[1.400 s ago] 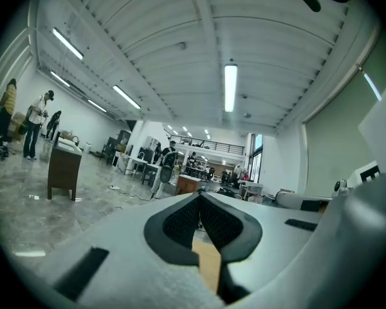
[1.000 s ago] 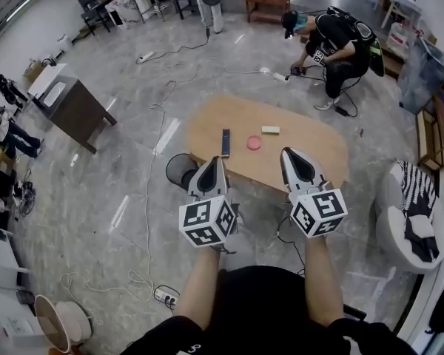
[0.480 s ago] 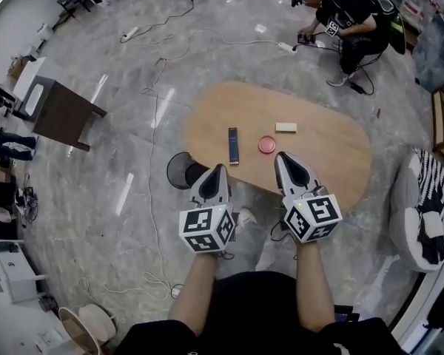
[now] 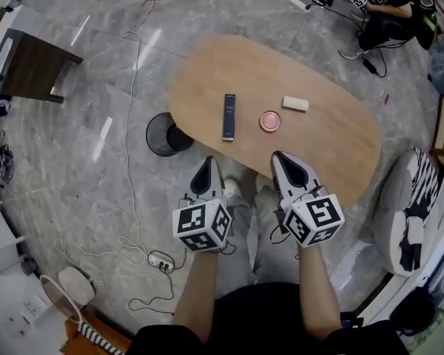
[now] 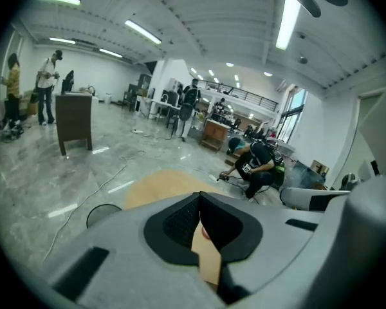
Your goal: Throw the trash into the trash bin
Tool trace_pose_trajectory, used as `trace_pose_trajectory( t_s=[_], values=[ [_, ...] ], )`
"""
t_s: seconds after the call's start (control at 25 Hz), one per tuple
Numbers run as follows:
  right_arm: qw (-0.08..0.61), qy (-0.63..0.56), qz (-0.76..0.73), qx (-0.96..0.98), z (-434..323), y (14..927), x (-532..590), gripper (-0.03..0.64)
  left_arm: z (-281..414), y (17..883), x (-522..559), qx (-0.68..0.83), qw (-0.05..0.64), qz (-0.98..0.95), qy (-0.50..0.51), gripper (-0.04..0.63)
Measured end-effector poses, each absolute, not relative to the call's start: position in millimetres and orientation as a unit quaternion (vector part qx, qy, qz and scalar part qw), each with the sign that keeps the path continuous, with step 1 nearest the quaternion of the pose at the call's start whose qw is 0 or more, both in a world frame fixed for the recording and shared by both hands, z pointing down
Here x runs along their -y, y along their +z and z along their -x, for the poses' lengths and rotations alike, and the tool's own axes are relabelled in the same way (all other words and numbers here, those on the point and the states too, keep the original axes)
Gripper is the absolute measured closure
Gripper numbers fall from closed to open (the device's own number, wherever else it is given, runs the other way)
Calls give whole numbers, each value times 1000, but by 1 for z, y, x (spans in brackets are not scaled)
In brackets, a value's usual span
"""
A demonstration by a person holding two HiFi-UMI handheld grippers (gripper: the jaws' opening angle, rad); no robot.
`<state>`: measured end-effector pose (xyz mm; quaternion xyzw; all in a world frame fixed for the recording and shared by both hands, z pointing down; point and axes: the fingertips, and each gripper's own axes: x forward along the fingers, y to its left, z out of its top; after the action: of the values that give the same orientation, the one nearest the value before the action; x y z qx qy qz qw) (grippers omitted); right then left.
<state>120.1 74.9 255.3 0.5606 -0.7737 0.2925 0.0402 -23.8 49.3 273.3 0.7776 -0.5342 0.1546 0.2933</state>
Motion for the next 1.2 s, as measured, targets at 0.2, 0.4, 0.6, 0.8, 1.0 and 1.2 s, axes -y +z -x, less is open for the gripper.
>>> trace_pose_trajectory(
  t_s=[0.2,0.4,0.6,0.8,1.0,1.2],
  values=[
    [96,323,-510,792,-87,339,-63,604,50,351,-42,585,331,-725,152,589],
    [127,346,-491,790,-67,411,-61,604,70,408,-28,609,350,-698,140,589],
    [151,345,-493,784,-50,472,-46,604,79,461,-20,614,358,-688,144,589],
    [168,336,-489,787,-28,507,-22,603,88,487,-12,615,364,-685,144,589],
    [208,354,-472,780,-7,552,-7,414,92,508,-14,607,375,-684,149,589],
    [267,351,-502,744,0,593,6,382,107,519,-18,611,385,-676,149,589]
  ],
)
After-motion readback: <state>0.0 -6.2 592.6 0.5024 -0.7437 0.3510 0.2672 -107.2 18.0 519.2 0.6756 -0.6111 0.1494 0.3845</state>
